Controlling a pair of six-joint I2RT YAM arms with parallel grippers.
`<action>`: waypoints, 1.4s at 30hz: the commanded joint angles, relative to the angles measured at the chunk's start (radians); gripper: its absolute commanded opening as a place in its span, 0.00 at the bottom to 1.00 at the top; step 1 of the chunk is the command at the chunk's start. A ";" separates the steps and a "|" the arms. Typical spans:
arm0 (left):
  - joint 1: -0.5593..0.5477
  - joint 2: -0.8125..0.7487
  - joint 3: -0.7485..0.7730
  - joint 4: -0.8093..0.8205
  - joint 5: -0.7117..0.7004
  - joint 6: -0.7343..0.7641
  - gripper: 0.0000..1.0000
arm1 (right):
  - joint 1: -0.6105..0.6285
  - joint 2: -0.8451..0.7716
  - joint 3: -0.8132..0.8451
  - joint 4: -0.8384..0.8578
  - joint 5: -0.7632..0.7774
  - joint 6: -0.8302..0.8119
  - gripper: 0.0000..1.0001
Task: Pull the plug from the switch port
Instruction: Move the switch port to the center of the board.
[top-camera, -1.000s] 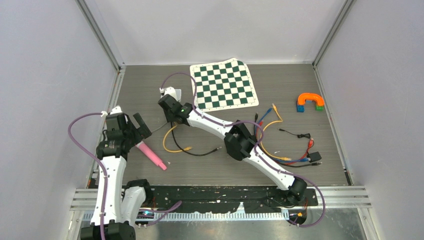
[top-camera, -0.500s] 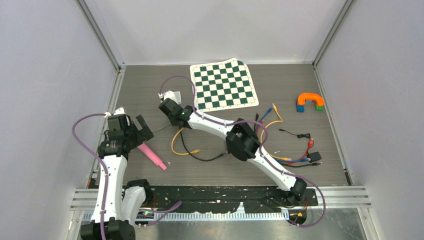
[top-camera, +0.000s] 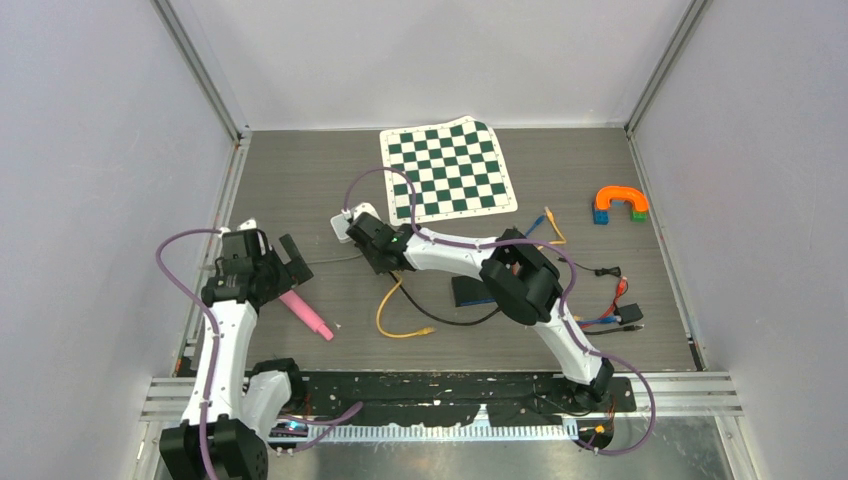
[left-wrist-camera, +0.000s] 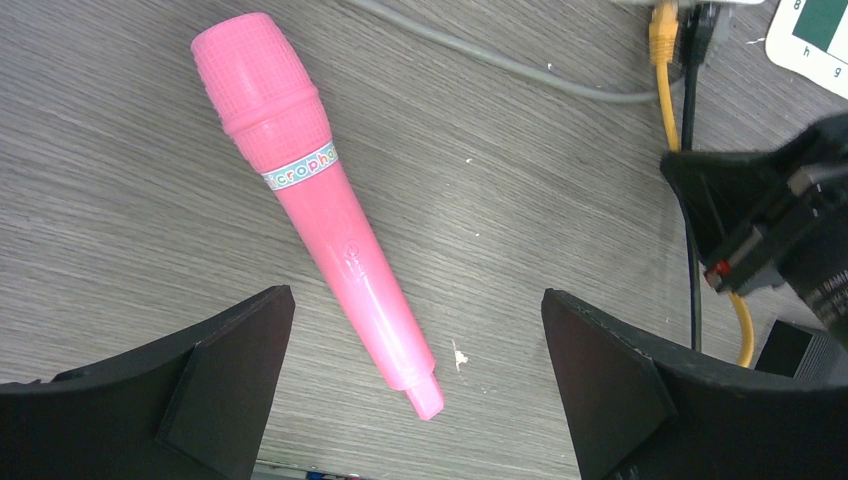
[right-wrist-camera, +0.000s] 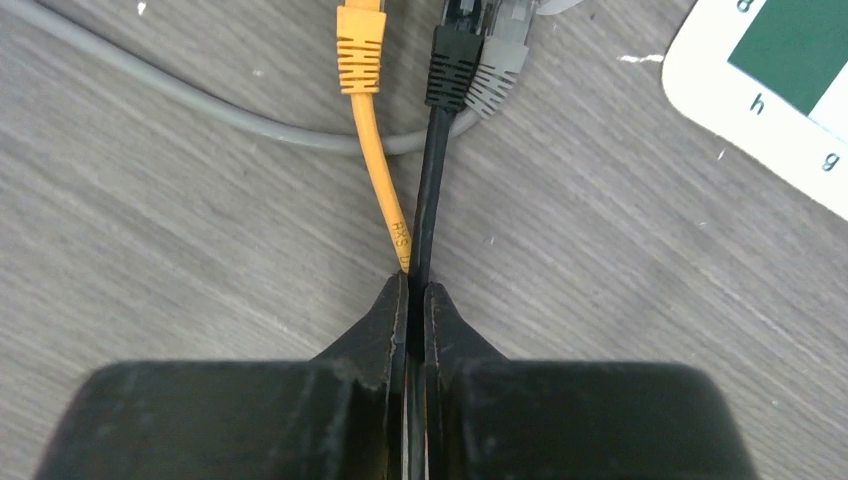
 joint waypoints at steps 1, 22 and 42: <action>0.002 0.051 0.023 0.079 0.053 -0.018 1.00 | -0.021 -0.104 -0.097 -0.034 -0.001 0.045 0.05; 0.176 0.570 0.419 0.113 -0.206 -0.166 1.00 | -0.044 -0.221 -0.059 -0.027 -0.246 0.045 0.62; 0.357 0.915 0.582 0.072 -0.406 -0.116 0.94 | -0.045 -0.341 -0.294 0.054 -0.433 0.134 0.62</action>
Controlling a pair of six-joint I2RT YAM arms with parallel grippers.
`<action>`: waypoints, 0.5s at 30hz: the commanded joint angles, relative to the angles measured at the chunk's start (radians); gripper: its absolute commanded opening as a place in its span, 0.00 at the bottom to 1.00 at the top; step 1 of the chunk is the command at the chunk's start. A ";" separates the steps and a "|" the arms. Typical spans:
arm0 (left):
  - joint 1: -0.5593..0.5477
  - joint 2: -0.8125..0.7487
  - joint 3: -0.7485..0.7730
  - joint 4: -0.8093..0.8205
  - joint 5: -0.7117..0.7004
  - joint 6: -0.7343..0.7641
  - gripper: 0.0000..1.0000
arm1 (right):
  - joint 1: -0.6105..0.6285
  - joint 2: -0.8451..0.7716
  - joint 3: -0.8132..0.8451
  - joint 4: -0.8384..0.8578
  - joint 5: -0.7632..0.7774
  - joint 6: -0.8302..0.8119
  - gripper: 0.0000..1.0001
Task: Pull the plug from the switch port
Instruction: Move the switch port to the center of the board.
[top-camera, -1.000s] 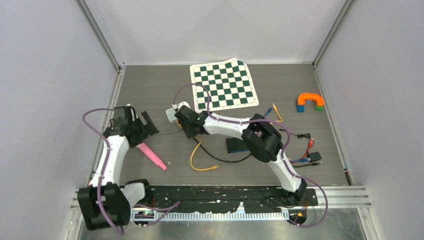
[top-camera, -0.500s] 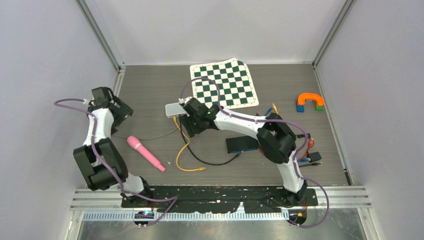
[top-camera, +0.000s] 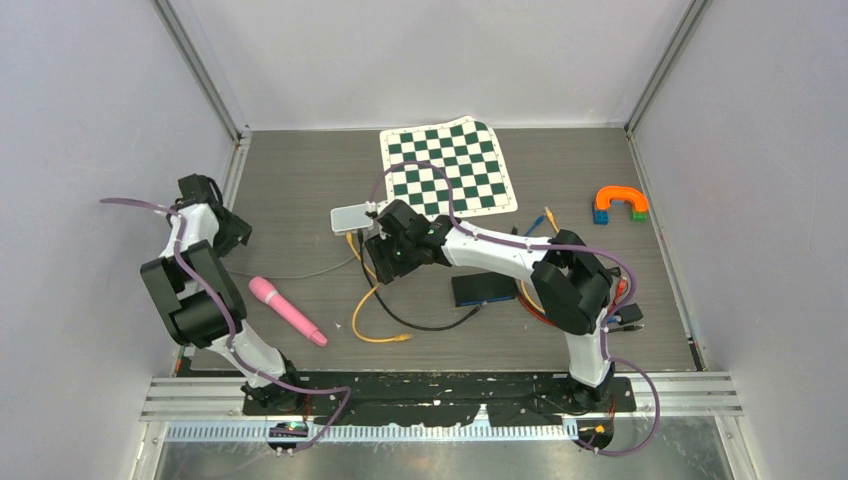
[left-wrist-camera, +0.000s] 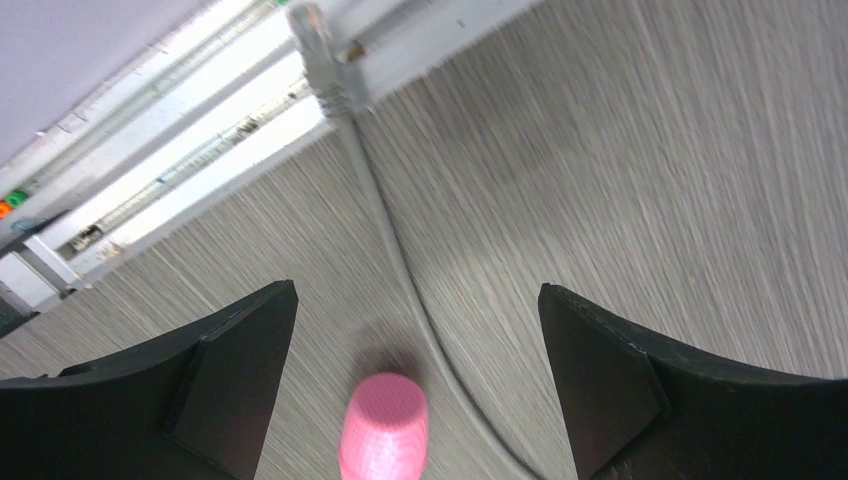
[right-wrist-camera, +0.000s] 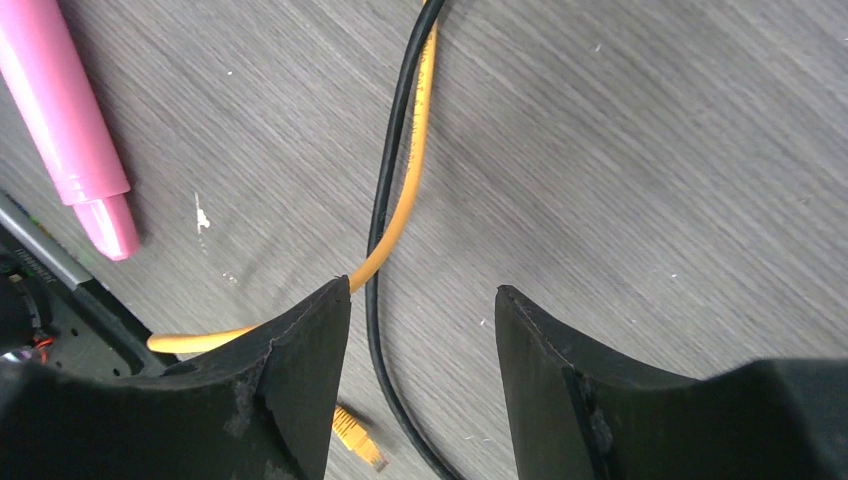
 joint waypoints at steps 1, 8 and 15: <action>0.038 0.061 0.072 -0.022 -0.069 0.028 0.93 | 0.004 -0.023 -0.007 0.039 -0.049 0.024 0.61; 0.081 0.145 0.155 -0.061 -0.008 0.019 0.90 | 0.004 -0.024 -0.013 0.038 -0.076 0.033 0.61; 0.122 0.269 0.264 -0.148 0.064 -0.048 0.90 | 0.004 -0.023 -0.027 0.041 -0.100 0.047 0.61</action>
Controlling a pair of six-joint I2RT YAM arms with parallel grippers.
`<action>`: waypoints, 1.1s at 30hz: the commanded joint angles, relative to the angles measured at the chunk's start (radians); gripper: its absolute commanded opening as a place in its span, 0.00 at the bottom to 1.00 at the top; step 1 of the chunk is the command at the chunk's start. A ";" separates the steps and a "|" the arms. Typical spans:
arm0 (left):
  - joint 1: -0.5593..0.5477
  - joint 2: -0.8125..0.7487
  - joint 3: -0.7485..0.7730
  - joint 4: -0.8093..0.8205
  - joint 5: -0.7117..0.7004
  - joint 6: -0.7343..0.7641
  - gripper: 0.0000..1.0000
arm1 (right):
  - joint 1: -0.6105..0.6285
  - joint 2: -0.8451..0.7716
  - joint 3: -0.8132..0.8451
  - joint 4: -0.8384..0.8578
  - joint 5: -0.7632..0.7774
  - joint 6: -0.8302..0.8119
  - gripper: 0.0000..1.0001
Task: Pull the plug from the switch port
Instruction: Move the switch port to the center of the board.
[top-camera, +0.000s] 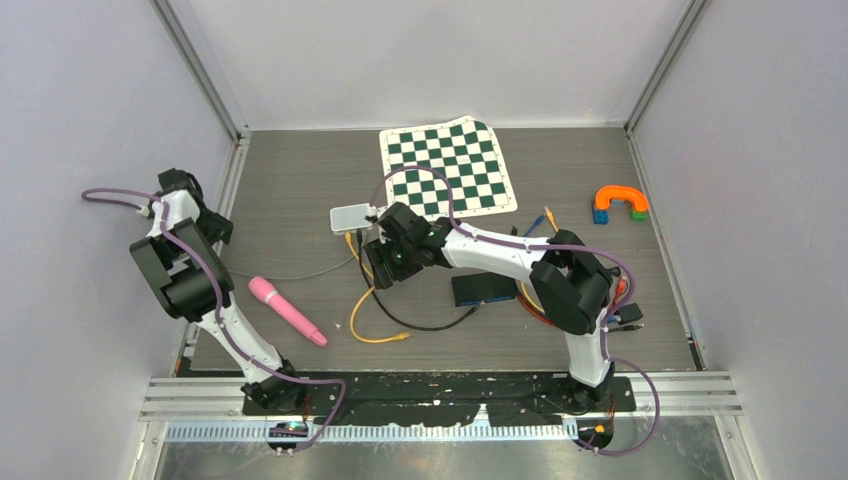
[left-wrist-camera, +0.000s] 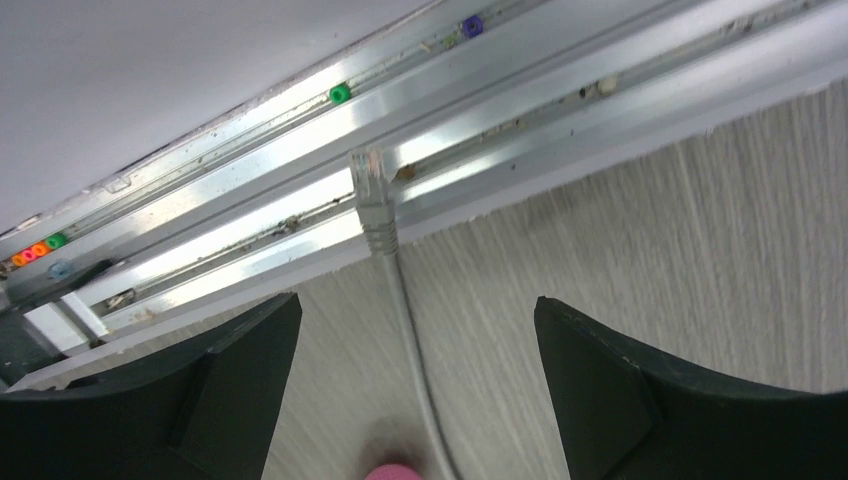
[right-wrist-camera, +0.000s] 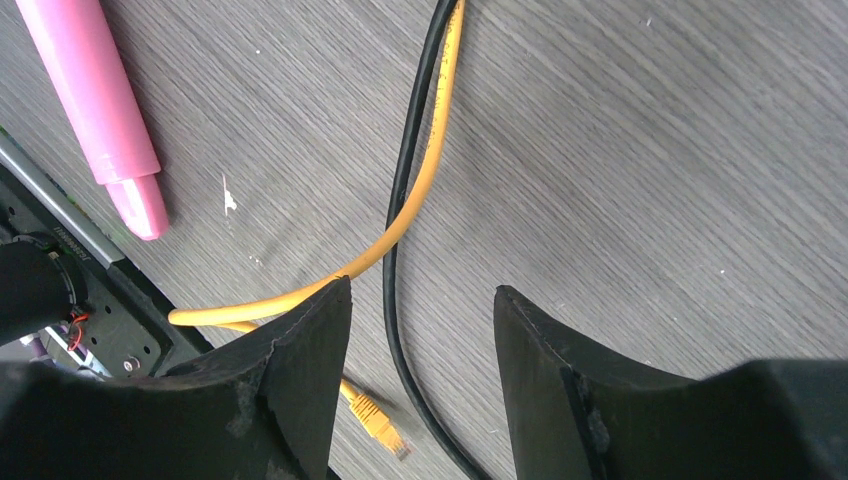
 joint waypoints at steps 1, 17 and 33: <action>0.066 0.090 0.067 -0.072 0.089 -0.057 0.88 | 0.004 -0.023 -0.011 0.033 -0.028 0.018 0.61; -0.059 -0.123 -0.123 0.037 0.060 0.025 0.67 | 0.001 0.009 0.088 0.011 0.040 -0.006 0.60; -0.209 -0.591 -0.417 0.157 0.255 0.024 0.76 | -0.003 0.478 0.791 -0.218 0.304 -0.046 0.64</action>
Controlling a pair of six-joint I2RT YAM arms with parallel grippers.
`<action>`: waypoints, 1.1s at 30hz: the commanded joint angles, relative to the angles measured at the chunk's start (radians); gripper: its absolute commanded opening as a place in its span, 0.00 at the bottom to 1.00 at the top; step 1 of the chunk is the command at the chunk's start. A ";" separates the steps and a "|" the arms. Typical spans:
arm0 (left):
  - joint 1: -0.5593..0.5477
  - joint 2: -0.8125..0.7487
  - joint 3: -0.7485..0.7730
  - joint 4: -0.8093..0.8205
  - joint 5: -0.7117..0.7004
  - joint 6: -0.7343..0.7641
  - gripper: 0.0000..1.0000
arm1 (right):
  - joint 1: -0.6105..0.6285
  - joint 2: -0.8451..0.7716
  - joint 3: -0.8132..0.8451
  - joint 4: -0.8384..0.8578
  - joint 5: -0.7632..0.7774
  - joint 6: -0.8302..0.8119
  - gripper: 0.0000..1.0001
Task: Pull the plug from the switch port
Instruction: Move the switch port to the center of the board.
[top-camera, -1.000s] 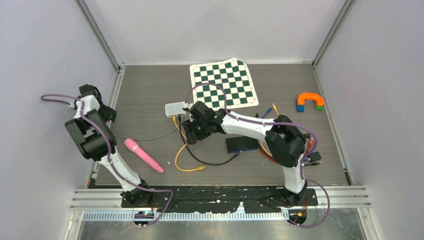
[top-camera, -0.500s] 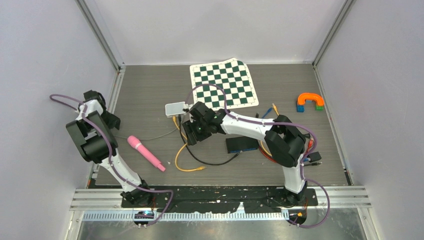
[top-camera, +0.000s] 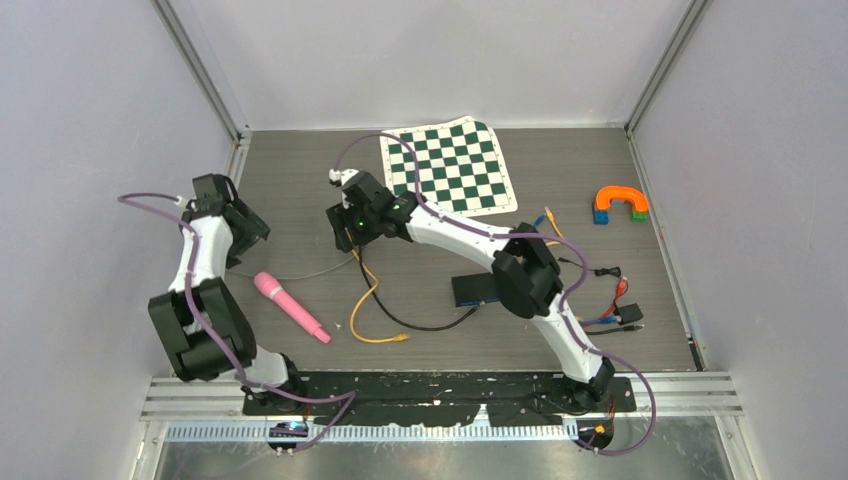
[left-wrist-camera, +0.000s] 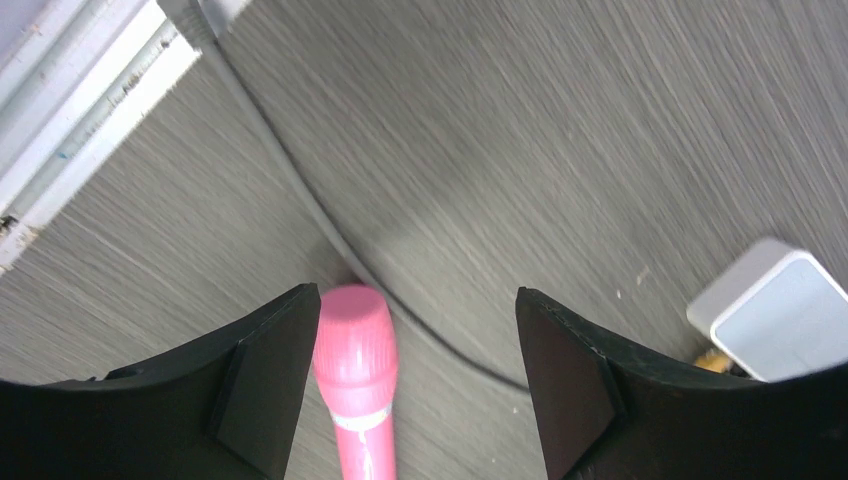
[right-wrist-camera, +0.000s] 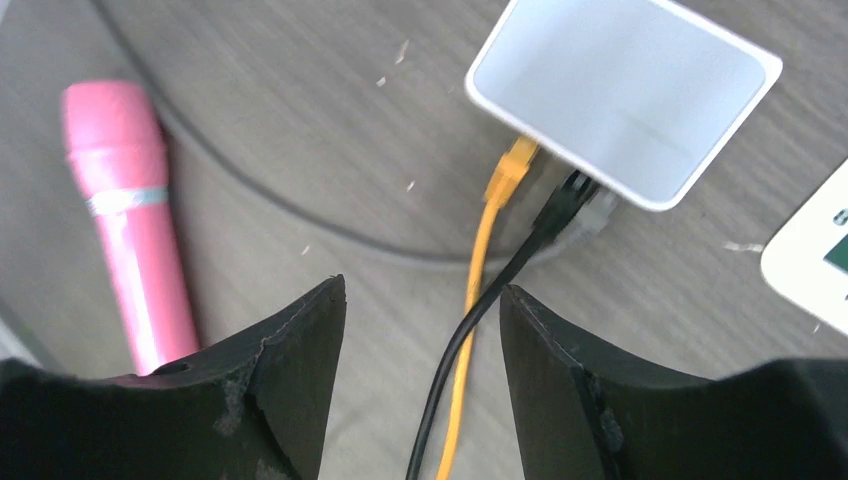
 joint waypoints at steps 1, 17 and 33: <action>-0.009 -0.140 -0.067 0.062 0.091 -0.008 0.77 | -0.005 0.120 0.215 -0.150 0.224 0.031 0.64; -0.023 -0.428 -0.218 0.022 0.171 0.032 0.78 | 0.053 0.178 0.157 -0.083 0.340 0.204 0.69; -0.022 -0.436 -0.232 0.015 0.188 0.044 0.78 | 0.091 0.273 0.230 -0.180 0.433 0.226 0.16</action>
